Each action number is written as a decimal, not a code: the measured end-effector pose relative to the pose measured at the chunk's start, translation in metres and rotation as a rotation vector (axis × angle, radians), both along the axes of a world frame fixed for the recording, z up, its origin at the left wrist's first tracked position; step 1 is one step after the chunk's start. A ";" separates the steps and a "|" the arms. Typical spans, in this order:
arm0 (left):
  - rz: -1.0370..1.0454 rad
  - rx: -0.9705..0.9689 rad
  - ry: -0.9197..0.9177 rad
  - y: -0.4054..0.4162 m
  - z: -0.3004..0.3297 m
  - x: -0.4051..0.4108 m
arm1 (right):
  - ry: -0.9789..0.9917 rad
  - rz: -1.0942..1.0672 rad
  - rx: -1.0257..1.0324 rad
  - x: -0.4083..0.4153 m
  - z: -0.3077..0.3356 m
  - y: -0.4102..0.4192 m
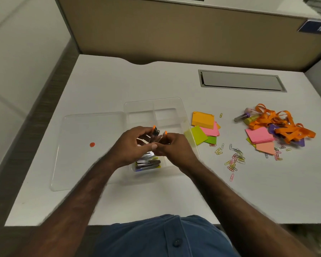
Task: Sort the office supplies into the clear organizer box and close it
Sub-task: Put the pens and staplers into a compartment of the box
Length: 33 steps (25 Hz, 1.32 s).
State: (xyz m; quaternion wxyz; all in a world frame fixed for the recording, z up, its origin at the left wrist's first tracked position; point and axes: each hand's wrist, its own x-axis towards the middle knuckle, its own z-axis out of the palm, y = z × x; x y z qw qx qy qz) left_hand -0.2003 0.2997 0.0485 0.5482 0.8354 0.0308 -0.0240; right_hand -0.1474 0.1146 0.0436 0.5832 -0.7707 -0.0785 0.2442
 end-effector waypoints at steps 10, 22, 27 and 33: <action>-0.062 0.265 -0.067 -0.004 -0.022 -0.003 | 0.255 -0.036 0.140 -0.003 -0.002 -0.008; -0.066 0.481 -0.096 -0.011 -0.035 -0.017 | -0.073 -0.047 -0.286 -0.004 -0.014 -0.001; -0.070 0.541 -0.078 -0.016 -0.040 -0.017 | -0.236 0.033 -0.449 -0.009 -0.012 -0.004; -0.141 0.688 -0.088 -0.024 -0.040 -0.011 | -0.288 -0.034 -0.425 -0.005 -0.007 -0.024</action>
